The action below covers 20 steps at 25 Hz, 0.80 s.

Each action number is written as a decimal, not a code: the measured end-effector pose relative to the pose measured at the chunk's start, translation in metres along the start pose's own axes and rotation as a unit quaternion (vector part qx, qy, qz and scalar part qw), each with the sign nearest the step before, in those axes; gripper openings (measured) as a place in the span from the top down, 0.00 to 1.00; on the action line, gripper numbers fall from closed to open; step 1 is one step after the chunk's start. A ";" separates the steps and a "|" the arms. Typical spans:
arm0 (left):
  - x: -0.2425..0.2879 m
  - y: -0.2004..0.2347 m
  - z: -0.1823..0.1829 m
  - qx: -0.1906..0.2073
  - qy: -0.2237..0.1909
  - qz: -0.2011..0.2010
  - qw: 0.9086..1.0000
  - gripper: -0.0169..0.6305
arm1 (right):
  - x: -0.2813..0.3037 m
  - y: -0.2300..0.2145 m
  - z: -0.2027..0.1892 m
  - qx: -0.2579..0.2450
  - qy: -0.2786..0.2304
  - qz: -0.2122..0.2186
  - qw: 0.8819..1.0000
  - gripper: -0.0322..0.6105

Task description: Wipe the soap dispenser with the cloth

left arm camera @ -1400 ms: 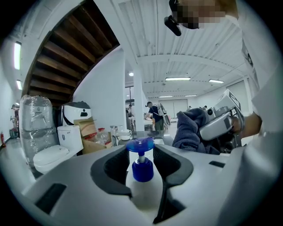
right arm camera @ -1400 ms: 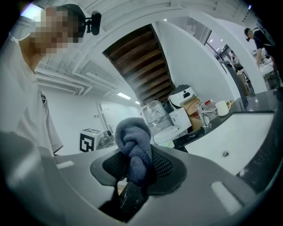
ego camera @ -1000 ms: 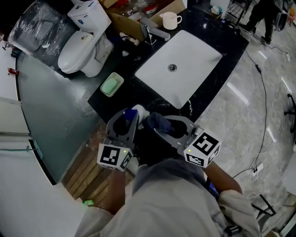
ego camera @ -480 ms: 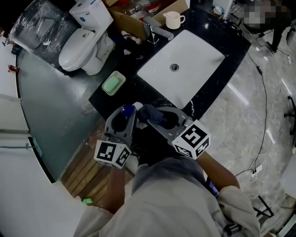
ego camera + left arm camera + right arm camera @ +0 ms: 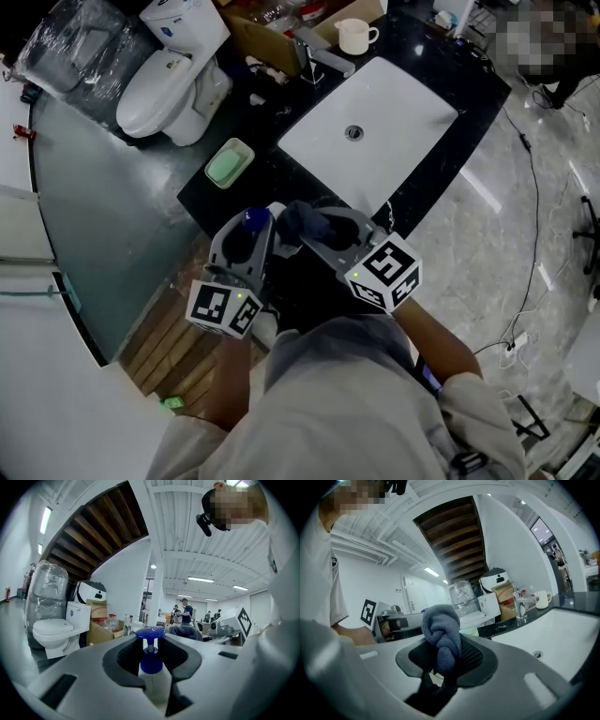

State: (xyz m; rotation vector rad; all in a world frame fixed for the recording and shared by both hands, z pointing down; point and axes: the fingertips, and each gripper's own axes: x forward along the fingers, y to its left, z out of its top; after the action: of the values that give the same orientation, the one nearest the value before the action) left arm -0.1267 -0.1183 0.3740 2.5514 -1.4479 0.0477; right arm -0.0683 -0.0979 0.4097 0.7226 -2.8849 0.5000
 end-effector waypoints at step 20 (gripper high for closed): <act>-0.001 0.011 0.002 -0.026 -0.009 0.004 1.000 0.82 | 0.008 -0.007 -0.014 0.024 0.010 -0.002 1.000 0.77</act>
State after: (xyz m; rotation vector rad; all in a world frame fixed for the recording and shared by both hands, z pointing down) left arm -0.1372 -0.1230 0.3739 2.5117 -1.4478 -0.0121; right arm -0.0716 -0.1020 0.4267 0.7268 -2.8602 0.5743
